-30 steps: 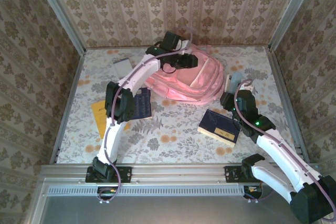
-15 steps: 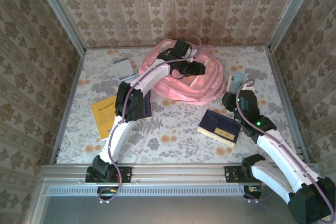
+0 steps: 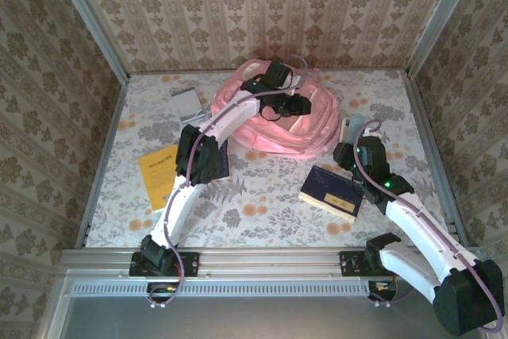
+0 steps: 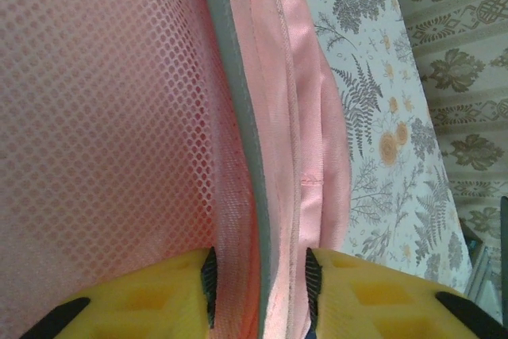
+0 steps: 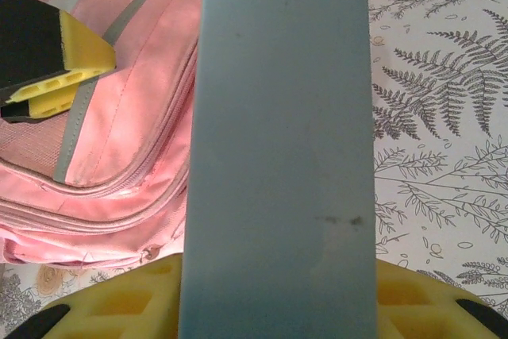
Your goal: Pack the student bag
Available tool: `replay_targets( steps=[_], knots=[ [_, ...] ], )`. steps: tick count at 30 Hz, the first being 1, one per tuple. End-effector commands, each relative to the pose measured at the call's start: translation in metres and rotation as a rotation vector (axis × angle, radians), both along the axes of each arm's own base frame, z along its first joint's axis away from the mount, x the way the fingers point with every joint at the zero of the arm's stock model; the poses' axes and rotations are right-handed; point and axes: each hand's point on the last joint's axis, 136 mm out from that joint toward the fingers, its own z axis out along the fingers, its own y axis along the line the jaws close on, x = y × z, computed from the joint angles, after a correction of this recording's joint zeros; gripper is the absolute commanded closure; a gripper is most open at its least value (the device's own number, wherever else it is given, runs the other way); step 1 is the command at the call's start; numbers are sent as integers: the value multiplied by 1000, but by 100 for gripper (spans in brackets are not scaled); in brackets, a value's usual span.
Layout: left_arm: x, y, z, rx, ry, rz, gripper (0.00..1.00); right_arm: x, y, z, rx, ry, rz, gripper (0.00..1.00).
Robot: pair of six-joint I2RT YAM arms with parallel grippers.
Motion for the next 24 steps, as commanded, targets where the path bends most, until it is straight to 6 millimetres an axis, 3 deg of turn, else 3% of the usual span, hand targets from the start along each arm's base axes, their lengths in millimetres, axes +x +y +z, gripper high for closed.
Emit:
replay_targets(
  steps=[1,6,10,12,14,17,24],
  knots=[
    [-7,-17,-5,-19,6,-30,67,6,1,10,32,-53,-4,100],
    [-11,-22,-7,-7,-5,-43,76,6,0,5,30,-46,-10,100],
    [-14,-20,0,7,-28,-50,77,9,-5,-1,33,-24,-39,99],
    [-14,-18,6,11,-45,-49,77,12,-8,-4,35,-14,-57,98],
    [-15,-16,12,16,-64,-45,69,14,-8,-7,39,-3,-65,98],
    [-18,-14,21,28,-101,-49,64,18,-7,-10,42,11,-60,98],
    [-26,-19,31,27,-130,-73,65,19,-6,-15,49,20,-60,98]
  ],
)
